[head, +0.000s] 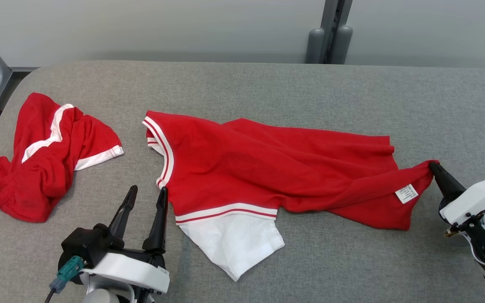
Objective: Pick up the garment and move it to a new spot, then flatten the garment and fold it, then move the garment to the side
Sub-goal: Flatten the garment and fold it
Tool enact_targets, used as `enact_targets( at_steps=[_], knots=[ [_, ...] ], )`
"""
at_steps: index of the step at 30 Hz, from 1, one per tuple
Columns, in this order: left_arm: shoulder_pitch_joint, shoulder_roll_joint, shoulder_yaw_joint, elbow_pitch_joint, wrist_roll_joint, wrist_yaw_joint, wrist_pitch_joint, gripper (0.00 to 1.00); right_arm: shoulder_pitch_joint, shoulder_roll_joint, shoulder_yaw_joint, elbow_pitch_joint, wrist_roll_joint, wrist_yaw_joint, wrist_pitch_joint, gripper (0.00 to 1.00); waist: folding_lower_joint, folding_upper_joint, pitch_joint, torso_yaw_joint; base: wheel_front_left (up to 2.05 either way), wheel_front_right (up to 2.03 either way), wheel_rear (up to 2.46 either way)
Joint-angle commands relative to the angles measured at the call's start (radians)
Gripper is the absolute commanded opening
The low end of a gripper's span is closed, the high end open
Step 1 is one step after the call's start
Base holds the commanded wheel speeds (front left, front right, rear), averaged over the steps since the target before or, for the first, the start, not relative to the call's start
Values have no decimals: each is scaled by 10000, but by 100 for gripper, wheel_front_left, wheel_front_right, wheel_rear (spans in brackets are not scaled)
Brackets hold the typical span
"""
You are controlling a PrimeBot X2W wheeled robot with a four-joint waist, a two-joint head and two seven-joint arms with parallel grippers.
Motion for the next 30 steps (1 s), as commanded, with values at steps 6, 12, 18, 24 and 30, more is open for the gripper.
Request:
enact_targets(
  at_steps=[6, 12, 18, 24, 30],
  knots=[
    [-119, 44, -9, 72, 22, -12, -26, 100, -86, 73, 181, 451, -41, 24, -292, 100, 0, 0, -52, -233, 0, 0, 0],
    [120, 38, 26, 123, 56, -12, -26, 100, 351, -183, 346, 391, -364, 24, -1058, 100, 0, 0, -260, -505, 0, 0, 0],
    [223, 28, 28, 116, 89, -12, -26, 100, 1180, -292, 284, -275, -834, 24, -1613, 100, 0, 0, -467, -803, 0, 0, 0],
    [373, 23, 33, 94, 83, -12, -26, 100, 2133, 123, -644, -691, -1820, 24, -1718, 100, 0, 0, -545, -938, 0, 0, 0],
    [318, 17, 6, 111, 113, -12, -26, 100, 2993, 933, -1600, -1092, -3105, 24, -1713, 100, 0, 0, -523, -955, 0, 0, 0]
  ],
)
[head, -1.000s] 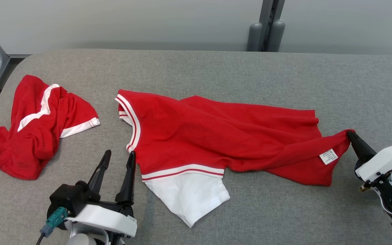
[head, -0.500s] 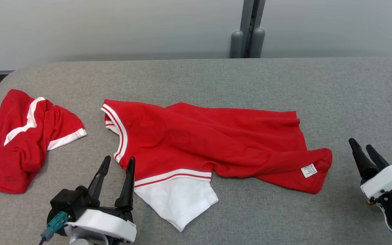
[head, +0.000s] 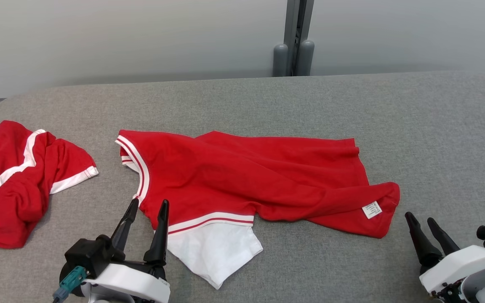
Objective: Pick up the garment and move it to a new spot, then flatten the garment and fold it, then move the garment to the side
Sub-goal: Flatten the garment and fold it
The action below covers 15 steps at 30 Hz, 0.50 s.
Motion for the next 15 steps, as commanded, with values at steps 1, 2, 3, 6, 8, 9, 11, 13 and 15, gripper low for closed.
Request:
enact_targets(
  at_steps=[1, 2, 3, 6, 8, 9, 11, 13, 15],
  knots=[
    [-60, 38, -8, 13, 41, -12, -26, 100, 103, -4, -24, 23, -227, 24, -49, 100, 0, -1, -6, 21, 0, 0, 0],
    [-72, 38, -30, 30, 41, -12, -26, 100, 120, 58, 2, 79, -344, 24, -49, 100, 0, -1, -12, 40, 0, 0, 0],
    [-87, 43, -41, 41, 40, -12, -26, 100, 126, 115, 42, 146, -408, 24, -50, 100, 0, -1, -22, 66, 0, 0, 0],
    [-118, 44, -60, 61, 33, -13, -26, 100, 81, 141, 62, 274, -510, 24, -50, 100, 0, -1, -40, 135, 0, 0, 0],
    [-107, 41, -29, 58, 22, -13, -26, 100, 13, 169, 29, 332, -551, 24, -51, 100, 0, -1, -54, 204, 0, 0, 0],
    [-89, 42, 2, 53, 14, -13, -26, 100, -22, 184, 0, 343, -574, 24, -51, 100, 0, -1, -53, 230, 0, 0, 0],
    [-45, 39, 30, 47, -6, -13, -26, 100, -61, 189, -69, 361, -625, 24, -51, 100, 0, -1, -62, 270, 0, 0, 0],
    [-5, 37, 36, 51, -22, -13, -26, 100, -119, 195, -137, 369, -689, 24, -52, 100, 0, -1, -66, 293, 0, 0, 0],
    [-14, 37, 33, 71, -28, -13, -26, 100, -188, 238, -157, 420, -747, 24, -52, 100, 0, -1, -62, 312, 0, 0, 0]
  ],
)
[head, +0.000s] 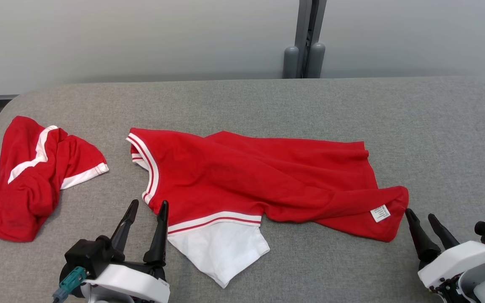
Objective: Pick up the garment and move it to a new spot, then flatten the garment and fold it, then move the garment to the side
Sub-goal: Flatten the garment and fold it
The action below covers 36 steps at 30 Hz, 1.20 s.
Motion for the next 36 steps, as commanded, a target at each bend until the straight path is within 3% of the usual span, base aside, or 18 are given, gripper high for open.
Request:
enact_targets(
  at_steps=[1, 11, 19, 20, 21, 23, 24, 25, 36],
  knots=[
    [-36, 42, 32, -2, -30, -13, -26, 100, -102, 13, -8, 67, -79, 24, -52, 100, 0, -1, 4, 8, 0, 0, 0],
    [-239, 60, -51, 12, -51, -13, -26, 100, -950, 264, 477, 1201, 148, 24, 1014, 100, 0, -1, 134, 238, 0, 0, 0],
    [-286, 87, -57, 17, -54, -13, -26, 100, -1372, 292, 727, 1813, 384, 24, 894, 100, 0, -1, 231, 460, 0, 0, 0],
    [-290, 90, -56, 15, -61, -13, -26, 100, -1412, 278, 759, 1827, 392, 24, 866, 83, 0, -1, 238, 469, 0, 0, 0],
    [-294, 99, -50, 16, -65, -13, -26, 100, -1431, 273, 793, 1839, 420, 24, 827, 56, 0, -1, 243, 475, 0, 0, 0],
    [-298, 100, -35, 18, -59, -13, -26, 100, -1472, 264, 887, 1878, 456, 24, 762, 25, 0, -1, 243, 479, 0, 0, 0],
    [-293, 100, -17, 18, -52, -13, -26, 100, -1502, 252, 926, 1887, 477, 24, 716, 5, 0, -1, 237, 476, 0, 0, 0],
    [-284, 97, -7, 14, -44, -13, -26, 100, -1533, 231, 966, 1875, 480, 24, 677, 0, 0, -1, 231, 470, 0, 0, 0],
    [-141, 79, 49, 35, -46, -13, -26, 100, -1717, -116, 1438, 773, 431, 24, 358, 0, 0, -1, 68, 217, 0, 0, 0]
  ],
)
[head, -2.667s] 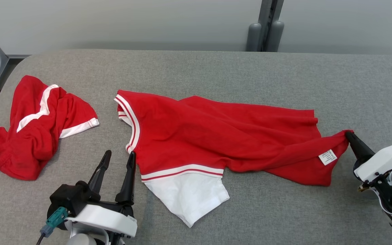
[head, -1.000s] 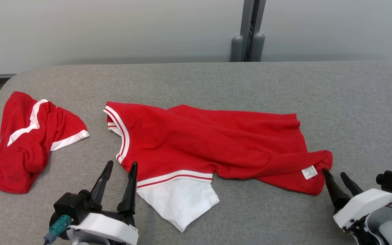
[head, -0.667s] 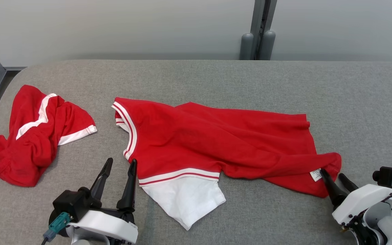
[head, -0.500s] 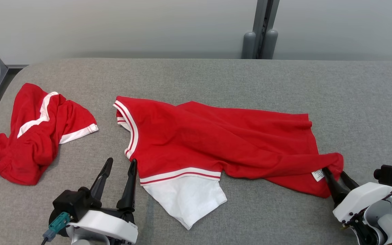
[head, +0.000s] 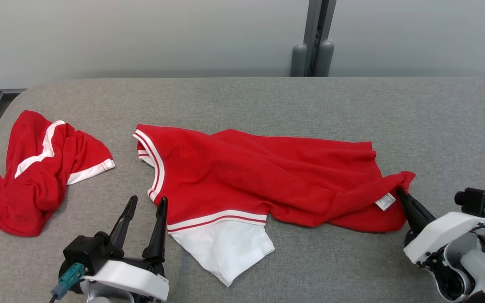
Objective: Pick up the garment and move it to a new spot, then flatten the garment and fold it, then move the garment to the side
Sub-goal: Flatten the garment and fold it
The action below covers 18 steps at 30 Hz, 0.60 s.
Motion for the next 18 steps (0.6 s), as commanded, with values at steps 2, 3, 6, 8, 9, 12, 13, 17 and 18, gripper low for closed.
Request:
enact_targets(
  at_steps=[2, 3, 6, 8, 9, 12, 13, 17, 18],
  knots=[
    [55, 56, 50, -1, 17, -13, -26, 100, -47, -274, 121, -602, 262, 24, 263, 0, 0, 0, -77, -107, 0, 0, 0],
    [69, 50, 36, -4, 15, -13, -26, 100, -14, -458, 164, -890, 352, 23, 406, 0, 0, 0, -94, -140, 0, 0, 0],
    [113, 43, 18, -12, 7, -13, -26, 100, 85, -1065, 171, -1680, 549, 23, 778, 0, 0, 0, -119, -238, 0, 0, 0],
    [141, 43, 27, -15, 7, -13, -26, 100, 240, -1534, 103, -2021, 632, 24, 1051, 0, 0, 0, -127, -294, 0, 0, 0],
    [152, 38, 39, -17, 5, -13, -26, 100, 322, -1799, 62, -2112, 628, 23, 1225, 0, 0, 0, -130, -323, 0, 0, 0],
    [138, 31, 47, 7, -2, -13, -26, 100, 611, -2420, -187, -2279, 625, 20, 1795, 0, 0, 0, -128, -407, 0, 0, 0],
    [145, 30, 36, 19, -15, -13, -26, 100, 734, -2557, -256, -2345, 678, 21, 1997, 0, 0, 0, -130, -435, 0, 0, 0],
    [189, 20, 28, 55, 2, -13, -26, 100, 1230, -2927, -634, -2587, 810, 21, 2672, 0, 0, 0, -127, -568, 0, 0, 0],
    [183, 19, 18, 65, 7, -13, -26, 100, 1349, -2937, -702, -2588, 824, 20, 2854, 0, 0, 0, -126, -593, 0, 0, 0]
  ],
)
